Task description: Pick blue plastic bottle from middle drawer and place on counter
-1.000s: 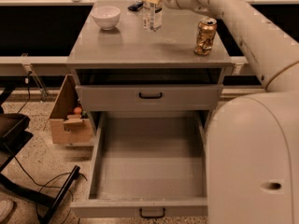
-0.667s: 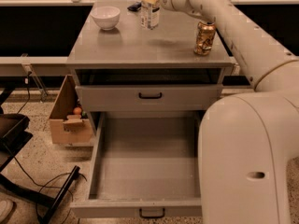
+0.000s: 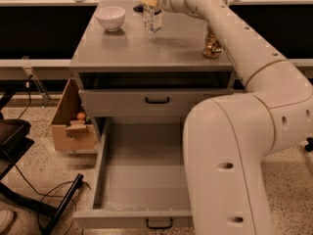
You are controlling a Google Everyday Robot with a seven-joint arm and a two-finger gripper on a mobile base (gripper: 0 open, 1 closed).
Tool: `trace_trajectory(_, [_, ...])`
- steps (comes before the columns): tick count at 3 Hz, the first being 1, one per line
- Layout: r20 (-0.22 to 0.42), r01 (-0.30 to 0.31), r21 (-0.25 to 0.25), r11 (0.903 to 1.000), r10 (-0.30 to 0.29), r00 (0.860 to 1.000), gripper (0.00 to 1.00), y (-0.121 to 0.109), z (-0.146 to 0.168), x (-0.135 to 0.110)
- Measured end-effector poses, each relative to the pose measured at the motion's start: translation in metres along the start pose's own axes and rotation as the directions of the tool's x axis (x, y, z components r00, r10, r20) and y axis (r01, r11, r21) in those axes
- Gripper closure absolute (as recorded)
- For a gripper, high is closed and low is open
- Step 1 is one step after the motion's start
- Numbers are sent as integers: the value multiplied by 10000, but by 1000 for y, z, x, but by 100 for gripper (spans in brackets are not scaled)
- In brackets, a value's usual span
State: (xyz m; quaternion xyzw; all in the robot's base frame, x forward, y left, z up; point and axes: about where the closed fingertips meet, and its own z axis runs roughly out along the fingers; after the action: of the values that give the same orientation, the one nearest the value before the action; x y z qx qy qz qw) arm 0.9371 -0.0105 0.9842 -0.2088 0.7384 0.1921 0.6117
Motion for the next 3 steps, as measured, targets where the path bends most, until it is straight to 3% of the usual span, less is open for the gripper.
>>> trace_trajectory(3, [-453, -427, 675, 9968, 458, 9979, 100, -20, 20, 32])
